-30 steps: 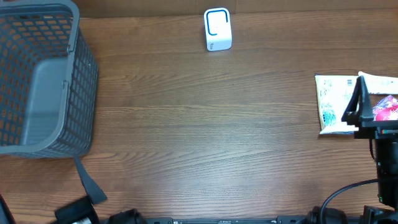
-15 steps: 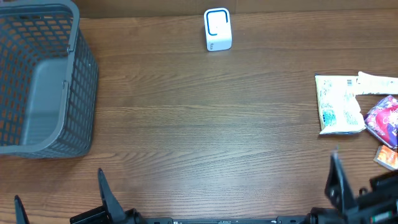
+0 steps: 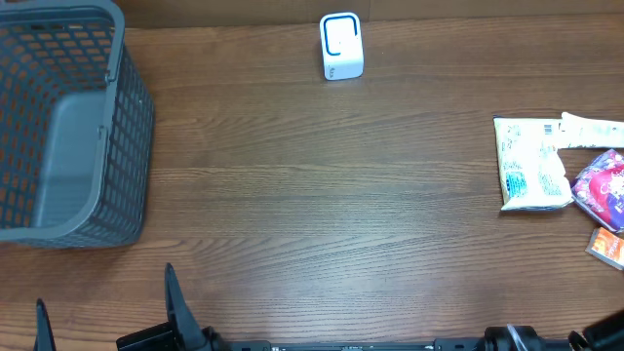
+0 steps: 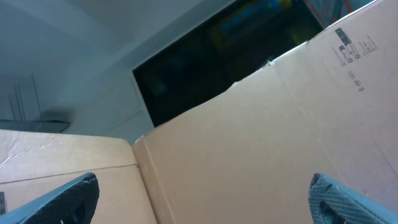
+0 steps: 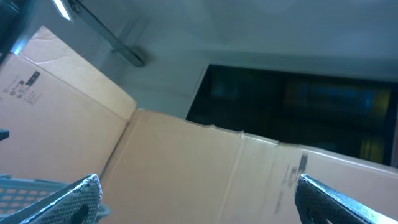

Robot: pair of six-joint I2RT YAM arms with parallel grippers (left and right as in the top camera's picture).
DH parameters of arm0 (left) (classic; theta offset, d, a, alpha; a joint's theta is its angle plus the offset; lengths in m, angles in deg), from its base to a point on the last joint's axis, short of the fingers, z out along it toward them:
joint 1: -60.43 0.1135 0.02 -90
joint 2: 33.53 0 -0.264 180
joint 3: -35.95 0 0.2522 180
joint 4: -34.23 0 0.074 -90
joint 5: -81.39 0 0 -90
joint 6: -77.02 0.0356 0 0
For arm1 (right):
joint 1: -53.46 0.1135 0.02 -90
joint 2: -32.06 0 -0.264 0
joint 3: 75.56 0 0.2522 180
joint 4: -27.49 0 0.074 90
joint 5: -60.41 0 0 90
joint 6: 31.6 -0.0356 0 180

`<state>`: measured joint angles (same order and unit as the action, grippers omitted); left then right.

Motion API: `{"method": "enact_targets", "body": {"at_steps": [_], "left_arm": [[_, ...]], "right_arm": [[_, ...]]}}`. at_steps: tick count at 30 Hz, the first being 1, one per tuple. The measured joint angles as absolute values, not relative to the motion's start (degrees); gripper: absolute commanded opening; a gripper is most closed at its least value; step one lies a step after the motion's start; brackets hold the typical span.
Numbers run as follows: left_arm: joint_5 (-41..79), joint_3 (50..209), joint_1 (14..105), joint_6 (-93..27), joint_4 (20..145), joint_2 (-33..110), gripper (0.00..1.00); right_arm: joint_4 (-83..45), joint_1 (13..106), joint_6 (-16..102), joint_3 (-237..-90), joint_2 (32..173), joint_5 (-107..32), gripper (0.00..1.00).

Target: Scan the item barcode

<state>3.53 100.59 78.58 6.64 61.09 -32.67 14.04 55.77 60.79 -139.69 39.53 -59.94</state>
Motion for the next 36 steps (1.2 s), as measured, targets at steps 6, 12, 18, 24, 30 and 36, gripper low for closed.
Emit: {"method": "enact_targets", "body": {"at_steps": [6,12,18,24,30,36], "left_arm": [[4.5,100.6,78.6,6.6,60.6,-32.7,1.00],[5.6,100.6,78.6,6.6,60.4,-32.7,1.00],[7.6,100.6,78.6,6.6,60.3,-32.7,1.00],[9.9,100.6,78.6,6.6,60.3,-32.7,1.00],[10.5,100.6,78.6,6.5,60.1,-32.7,1.00],[10.5,100.6,78.6,6.5,60.1,-32.7,1.00]], "right_arm": [[13.1,56.6,62.2,-139.8,39.3,-62.7,1.00],[9.0,57.8,63.1,-140.0,33.6,-61.2,1.00],[-1.5,58.4,63.1,-138.6,32.7,-58.6,1.00],[12.5,58.4,63.1,-121.7,33.6,-54.5,1.00],[36.4,58.4,63.1,-100.7,34.3,-49.9,1.00],[39.0,58.4,61.6,-90.4,34.3,-40.4,1.00]]}}
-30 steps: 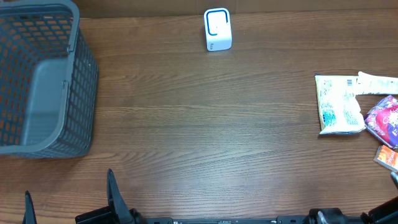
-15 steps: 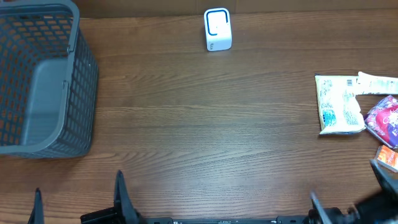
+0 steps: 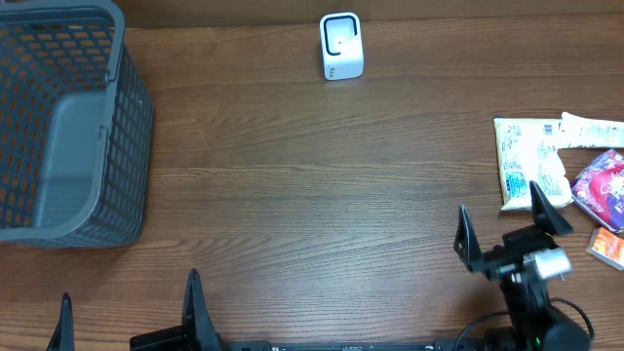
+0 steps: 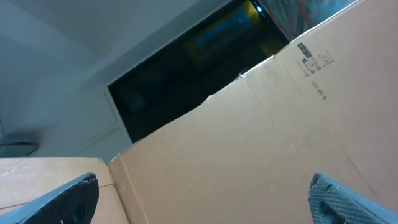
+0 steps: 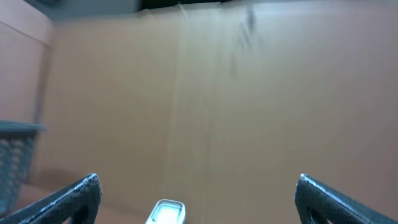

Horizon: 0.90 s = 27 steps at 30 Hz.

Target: Scan the item barcode

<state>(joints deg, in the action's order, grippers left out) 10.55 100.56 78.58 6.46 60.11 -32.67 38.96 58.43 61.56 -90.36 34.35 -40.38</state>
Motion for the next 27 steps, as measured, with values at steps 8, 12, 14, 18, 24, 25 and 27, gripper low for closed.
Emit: {"method": "enact_targets", "body": {"at_steps": [8,12,14,18,24,25,27], "left_arm": [[11.1,100.6,78.6,6.5,60.2,-32.7,1.00],[12.9,100.6,78.6,6.4,60.2,-32.7,1.00],[13.4,100.5,78.6,6.4,60.2,-32.7,1.00],[14.8,100.5,78.6,6.4,60.2,-32.7,1.00],[18.9,100.4,78.6,6.4,60.1,-32.7,1.00],[19.4,100.4,78.6,6.4,60.1,-32.7,1.00],[20.4,100.3,78.6,6.4,60.2,-32.7,1.00]], "right_arm": [[23.4,58.4,57.3,-90.4,34.3,-33.3,1.00],[14.6,58.4,55.2,-90.4,34.3,-32.4,1.00],[11.9,58.4,54.5,-90.4,34.3,-32.1,1.00],[10.9,58.4,53.5,-90.4,34.3,-32.1,1.00],[8.9,58.4,52.9,-90.4,34.3,-32.1,1.00],[8.9,58.4,52.9,-90.4,34.3,-32.1,1.00],[8.9,58.4,52.8,-90.4,34.3,-32.1,1.00]]}}
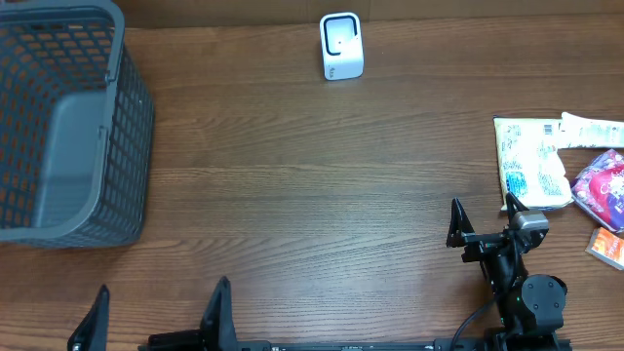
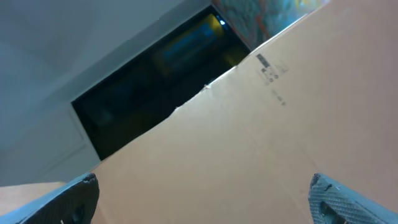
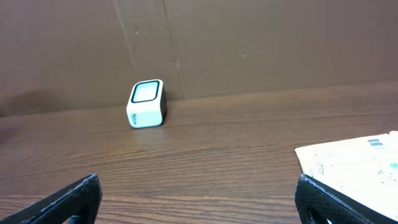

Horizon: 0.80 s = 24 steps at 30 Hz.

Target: Scan the item barcode

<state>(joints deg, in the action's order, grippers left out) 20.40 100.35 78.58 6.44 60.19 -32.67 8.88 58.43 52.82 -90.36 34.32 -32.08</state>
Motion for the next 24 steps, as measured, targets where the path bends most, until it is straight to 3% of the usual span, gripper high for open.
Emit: {"method": "enact_targets", "body": {"at_steps": [12,18,24], "left_arm": [[38.9,100.2,78.6,6.5,69.9,-32.7,1.00],[41.8,98.5,78.6,7.8,81.6,-32.7,1.00],[41.7,86.0,78.4,15.2,75.3,-32.7,1.00]], "right_arm": [[8.9,58.4,52.6,-90.4,34.3,-32.1,1.00],[8.9,58.4,52.6,-90.4,34.3,-32.1,1.00],[8.9,58.4,52.6,-90.4,34.3,-32.0,1.00]]}}
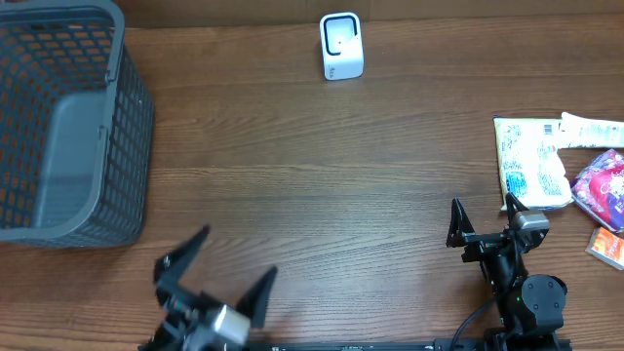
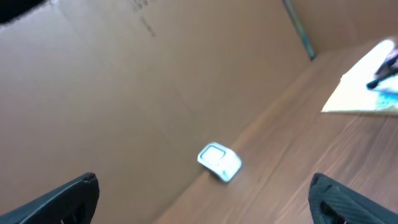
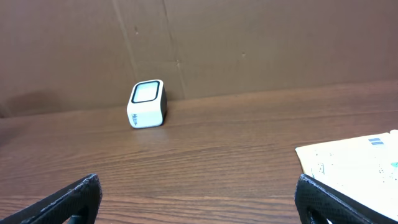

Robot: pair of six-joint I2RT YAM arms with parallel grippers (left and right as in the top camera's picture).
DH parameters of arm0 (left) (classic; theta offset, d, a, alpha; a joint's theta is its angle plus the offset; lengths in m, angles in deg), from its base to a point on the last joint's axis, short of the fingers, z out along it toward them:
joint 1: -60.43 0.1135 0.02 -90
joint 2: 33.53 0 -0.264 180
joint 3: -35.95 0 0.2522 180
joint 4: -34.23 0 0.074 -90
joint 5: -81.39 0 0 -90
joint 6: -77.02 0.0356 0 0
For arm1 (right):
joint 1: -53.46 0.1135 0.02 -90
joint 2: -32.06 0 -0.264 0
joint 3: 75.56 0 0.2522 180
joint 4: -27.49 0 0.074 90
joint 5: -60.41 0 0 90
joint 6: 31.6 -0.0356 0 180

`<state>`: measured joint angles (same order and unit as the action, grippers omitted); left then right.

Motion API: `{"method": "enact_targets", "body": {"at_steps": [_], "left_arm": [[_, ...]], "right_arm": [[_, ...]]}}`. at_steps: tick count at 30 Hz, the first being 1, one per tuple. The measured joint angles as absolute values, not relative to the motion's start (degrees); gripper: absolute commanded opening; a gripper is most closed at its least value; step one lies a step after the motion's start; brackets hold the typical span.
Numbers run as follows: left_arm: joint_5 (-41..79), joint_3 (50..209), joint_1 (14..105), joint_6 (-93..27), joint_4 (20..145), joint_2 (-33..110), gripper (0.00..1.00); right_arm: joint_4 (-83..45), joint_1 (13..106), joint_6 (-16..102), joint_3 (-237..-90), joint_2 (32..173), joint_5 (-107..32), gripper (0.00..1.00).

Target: Scan the item barcode

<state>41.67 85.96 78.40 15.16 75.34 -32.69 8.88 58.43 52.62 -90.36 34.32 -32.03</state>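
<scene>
A white barcode scanner [image 1: 341, 46] stands at the table's far edge, also seen in the left wrist view [image 2: 219, 162] and the right wrist view [image 3: 147, 102]. A white and blue packet [image 1: 531, 161] lies at the right with other items. My right gripper [image 1: 483, 221] stands open just left of that packet [image 3: 354, 158], facing the scanner, nothing between its fingers. My left gripper [image 1: 216, 281] is open at the front left, tilted, also empty. In its own view the left gripper [image 2: 202, 205] looks toward the scanner.
A grey mesh basket [image 1: 132, 127] fills the far left. At the right edge lie a white tube [image 1: 590, 130], a pink packet [image 1: 604, 190] and an orange item [image 1: 606, 246]. Brown cardboard [image 3: 249, 43] backs the table.
My left gripper has moved in from the front edge over the table and tipped down; its camera now shows the scanner and table instead of the cardboard box. The right arm has not moved.
Both grippers were open at the table's front edge, their cameras looking up at boxes. Then the right gripper was over the table near the packet, then level and facing the scanner. Now the left gripper is over the table too. No item has moved.
</scene>
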Motion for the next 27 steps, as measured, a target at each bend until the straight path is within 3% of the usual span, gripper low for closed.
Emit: {"method": "enact_targets", "body": {"at_steps": [4,11,18,27], "left_arm": [[39.1,74.8,76.4,15.2,62.8,-32.6,1.00],[18.0,60.6,64.0,-4.4,43.1,-32.7,1.00],[-2.0,54.4,59.4,-15.0,41.6,-32.7,1.00],[-10.0,50.3,59.3,-13.3,47.3,-32.7,1.00]], "right_arm": [[8.9,58.4,52.6,-90.4,34.3,-31.9,1.00],[8.9,58.4,52.6,-90.4,34.3,-31.8,1.00],[8.9,58.4,52.6,-90.4,34.3,-31.7,1.00],[8.9,58.4,52.6,-90.4,34.3,-31.7,1.00]]}}
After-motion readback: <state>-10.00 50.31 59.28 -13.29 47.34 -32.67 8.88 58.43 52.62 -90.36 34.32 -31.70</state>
